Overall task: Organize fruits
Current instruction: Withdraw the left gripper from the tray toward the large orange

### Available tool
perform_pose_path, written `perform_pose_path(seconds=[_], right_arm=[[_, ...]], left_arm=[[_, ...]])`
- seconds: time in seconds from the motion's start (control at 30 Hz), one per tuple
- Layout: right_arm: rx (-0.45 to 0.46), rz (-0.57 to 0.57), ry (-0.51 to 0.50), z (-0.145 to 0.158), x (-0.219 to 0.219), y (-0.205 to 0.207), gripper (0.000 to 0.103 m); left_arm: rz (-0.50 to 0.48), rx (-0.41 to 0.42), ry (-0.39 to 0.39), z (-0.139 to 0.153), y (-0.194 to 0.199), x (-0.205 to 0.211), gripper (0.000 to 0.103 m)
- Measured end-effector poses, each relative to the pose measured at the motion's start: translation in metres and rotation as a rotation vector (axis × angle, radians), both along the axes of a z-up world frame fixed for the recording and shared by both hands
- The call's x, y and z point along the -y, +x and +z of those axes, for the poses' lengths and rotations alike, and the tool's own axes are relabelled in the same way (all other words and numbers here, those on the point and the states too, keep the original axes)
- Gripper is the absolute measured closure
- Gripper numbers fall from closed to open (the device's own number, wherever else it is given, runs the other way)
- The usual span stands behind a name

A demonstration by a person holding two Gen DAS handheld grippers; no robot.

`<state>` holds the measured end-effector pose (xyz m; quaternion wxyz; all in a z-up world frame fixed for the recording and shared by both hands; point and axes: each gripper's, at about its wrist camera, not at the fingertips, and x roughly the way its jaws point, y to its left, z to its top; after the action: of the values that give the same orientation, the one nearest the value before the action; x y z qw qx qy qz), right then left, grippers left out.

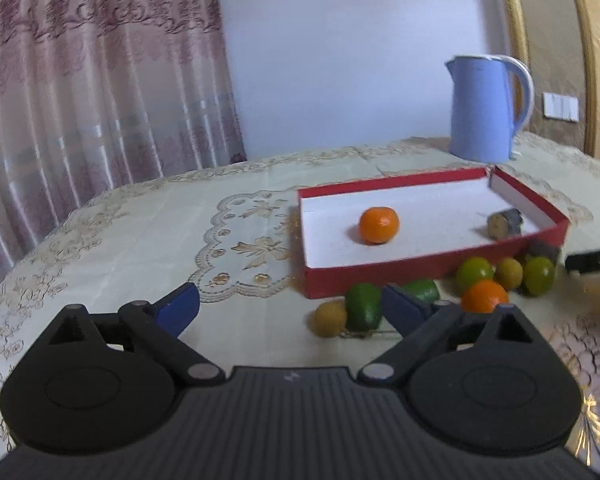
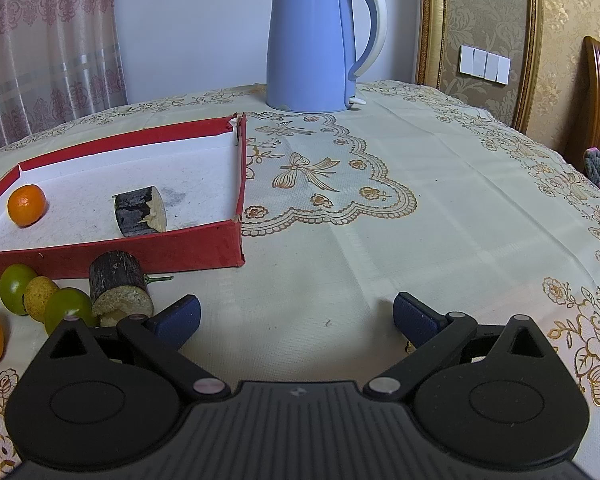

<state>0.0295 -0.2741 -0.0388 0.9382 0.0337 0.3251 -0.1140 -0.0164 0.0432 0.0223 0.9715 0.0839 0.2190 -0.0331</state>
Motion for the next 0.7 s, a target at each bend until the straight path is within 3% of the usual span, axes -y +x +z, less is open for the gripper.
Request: perform_pose_path(seconds=[0.13,0.33,0.57,0.7], right_arm=[[0.0,0.0,0.0,0.0,0.0,0.0,0.0],[0.0,0.0,0.0,0.0,0.0,0.0,0.0],[0.0,0.0,0.001,0.0,0.0,0.0,0.0],[0.001,0.0,0.001,0.0,0.0,0.0,0.0]], left_arm=[[-0.086,-0.026,-0.048,-0.002,-0.004,0.019,0.01],[-0.17,-0.033,-0.002,-0.013,-0.005,0.06,0.01],[-0.227,-0.042,-0.01,-0.016,-0.003,0.08,0.011],[-0.249,-0.074,-0.014,-0.022,0.002,0.092,0.019]])
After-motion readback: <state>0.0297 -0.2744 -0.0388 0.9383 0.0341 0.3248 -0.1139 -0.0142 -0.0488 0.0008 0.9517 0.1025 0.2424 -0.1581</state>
